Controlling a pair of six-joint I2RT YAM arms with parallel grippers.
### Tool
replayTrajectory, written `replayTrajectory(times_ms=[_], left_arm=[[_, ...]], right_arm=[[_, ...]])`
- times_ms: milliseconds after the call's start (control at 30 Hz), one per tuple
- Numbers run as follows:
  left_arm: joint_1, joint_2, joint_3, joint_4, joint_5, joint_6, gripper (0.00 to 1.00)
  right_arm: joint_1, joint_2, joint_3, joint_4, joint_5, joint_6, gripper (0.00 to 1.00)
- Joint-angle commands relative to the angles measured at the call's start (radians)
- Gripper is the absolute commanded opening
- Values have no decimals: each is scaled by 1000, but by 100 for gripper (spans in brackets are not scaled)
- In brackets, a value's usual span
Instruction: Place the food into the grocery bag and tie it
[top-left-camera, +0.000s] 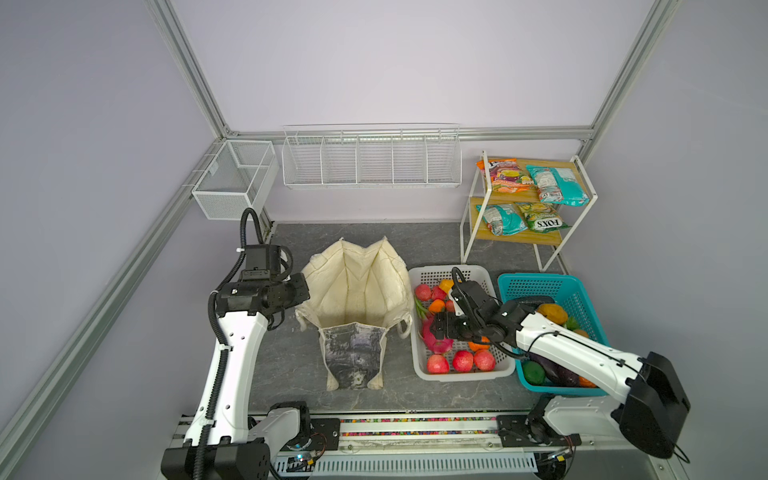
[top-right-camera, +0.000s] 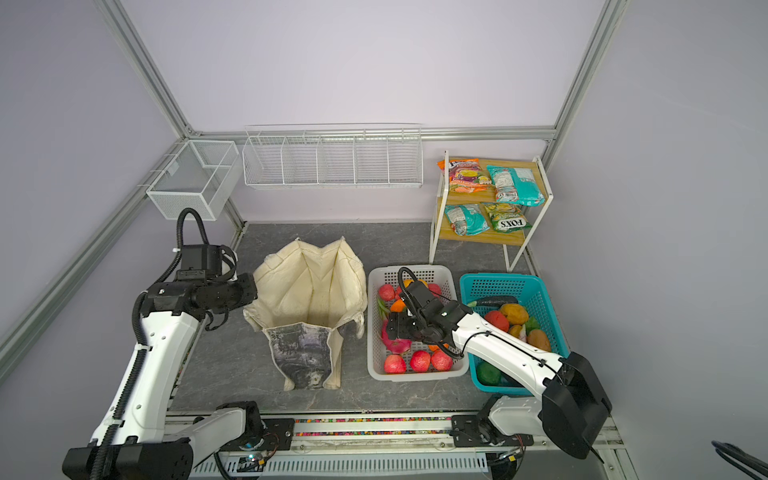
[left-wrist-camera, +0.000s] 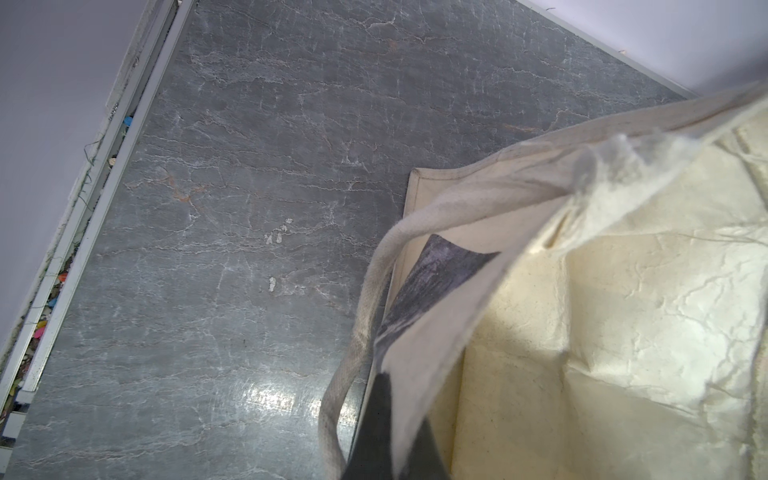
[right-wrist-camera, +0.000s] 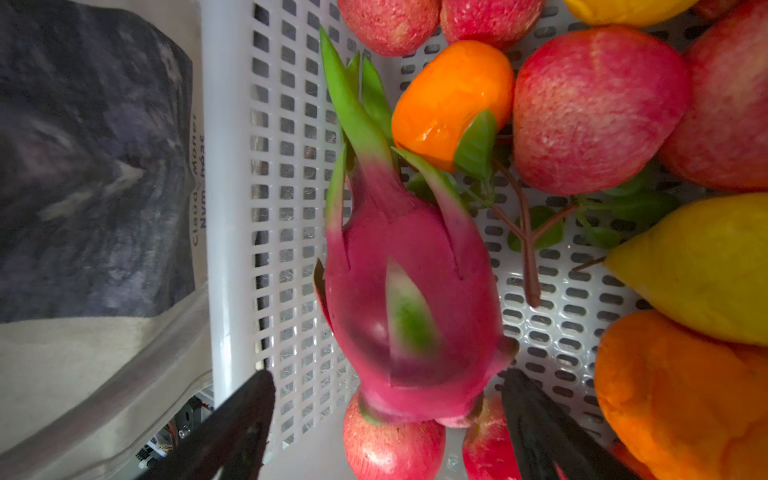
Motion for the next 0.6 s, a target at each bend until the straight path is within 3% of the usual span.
replayTrajectory(times_ms=[0, 567], left_arm=[[8, 4, -3, 9, 5, 3, 0], [8, 3, 0, 11, 17, 4, 0]], right_arm=[[-7, -13, -56, -3, -23, 37, 88], [-33, 102, -107, 165, -124, 41, 88]])
